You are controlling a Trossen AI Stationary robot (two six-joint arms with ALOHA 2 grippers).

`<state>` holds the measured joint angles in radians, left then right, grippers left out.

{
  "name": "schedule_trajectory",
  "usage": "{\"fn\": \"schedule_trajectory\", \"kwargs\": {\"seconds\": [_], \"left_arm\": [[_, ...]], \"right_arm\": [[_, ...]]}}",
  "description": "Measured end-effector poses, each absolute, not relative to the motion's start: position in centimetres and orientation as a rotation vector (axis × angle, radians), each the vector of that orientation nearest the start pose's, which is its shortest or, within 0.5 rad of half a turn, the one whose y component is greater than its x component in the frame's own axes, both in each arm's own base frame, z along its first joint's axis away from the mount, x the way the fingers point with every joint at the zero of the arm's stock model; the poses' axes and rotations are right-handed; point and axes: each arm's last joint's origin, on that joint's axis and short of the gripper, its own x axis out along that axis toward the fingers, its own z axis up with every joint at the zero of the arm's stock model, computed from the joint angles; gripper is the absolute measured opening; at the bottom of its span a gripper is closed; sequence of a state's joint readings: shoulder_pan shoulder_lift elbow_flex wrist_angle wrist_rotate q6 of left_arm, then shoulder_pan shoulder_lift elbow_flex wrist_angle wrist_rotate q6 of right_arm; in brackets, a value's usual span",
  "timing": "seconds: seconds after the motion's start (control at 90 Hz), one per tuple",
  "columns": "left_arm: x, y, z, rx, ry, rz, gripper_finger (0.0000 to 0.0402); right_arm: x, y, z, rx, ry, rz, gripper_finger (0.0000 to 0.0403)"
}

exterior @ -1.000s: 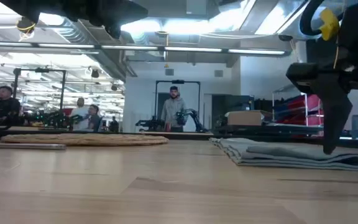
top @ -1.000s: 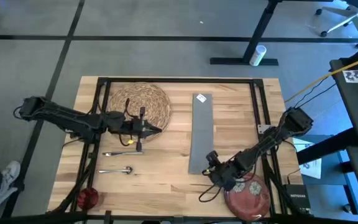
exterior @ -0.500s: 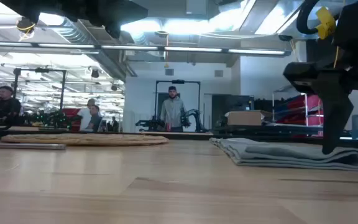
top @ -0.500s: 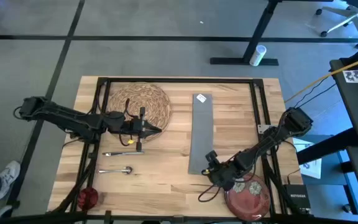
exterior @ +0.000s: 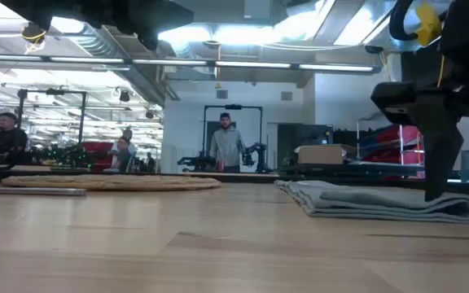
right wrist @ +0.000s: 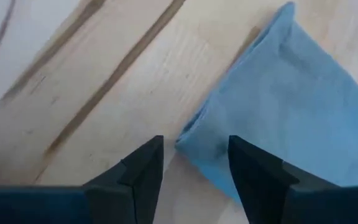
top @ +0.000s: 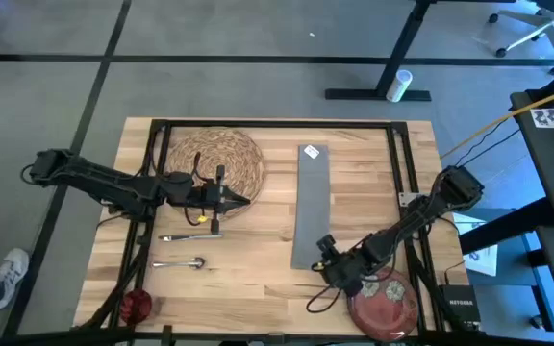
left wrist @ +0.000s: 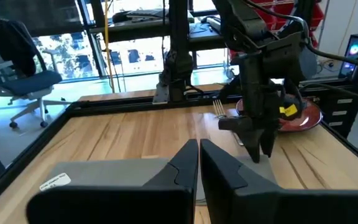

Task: Set table place
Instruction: Fold the gray table napkin

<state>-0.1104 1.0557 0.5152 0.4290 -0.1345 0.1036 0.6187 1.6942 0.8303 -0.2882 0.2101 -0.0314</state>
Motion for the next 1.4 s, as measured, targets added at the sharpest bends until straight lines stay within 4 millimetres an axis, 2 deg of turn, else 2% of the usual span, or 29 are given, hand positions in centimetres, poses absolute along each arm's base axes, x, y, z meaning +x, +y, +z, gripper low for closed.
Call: {"fn": "schedule_trajectory", "kwargs": {"seconds": [0.233,0.333,0.422,0.567,0.622,0.878,1.4], "left_arm": [[22.6,-2.1,24.8,0.118,0.113,0.018,0.0],[22.6,-2.1,24.8,0.118,0.113,0.018,0.0],[22.6,-2.1,24.8,0.118,0.113,0.018,0.0],[22.6,-2.1,24.8,0.118,0.113,0.018,0.0],[22.6,-2.1,24.8,0.118,0.114,0.018,0.0],[22.6,-2.1,24.8,0.118,0.114,0.018,0.0],[22.6,-2.1,24.8,0.117,0.114,0.018,0.0]], "right_arm": [[25.0,16.6,12.1,-0.492,1.079,0.371,0.0165],[25.0,16.6,12.0,-0.494,1.086,0.372,0.0152],[24.9,16.6,11.9,-0.493,1.089,0.379,0.0118],[24.9,16.6,11.8,-0.504,1.091,0.388,0.0028],[24.9,16.7,11.8,-0.524,1.086,0.39,0.001],[25.5,17.0,12.6,-0.587,1.084,0.392,0.0003],[27.0,17.5,17.2,-0.753,1.152,0.27,0.0]]}}
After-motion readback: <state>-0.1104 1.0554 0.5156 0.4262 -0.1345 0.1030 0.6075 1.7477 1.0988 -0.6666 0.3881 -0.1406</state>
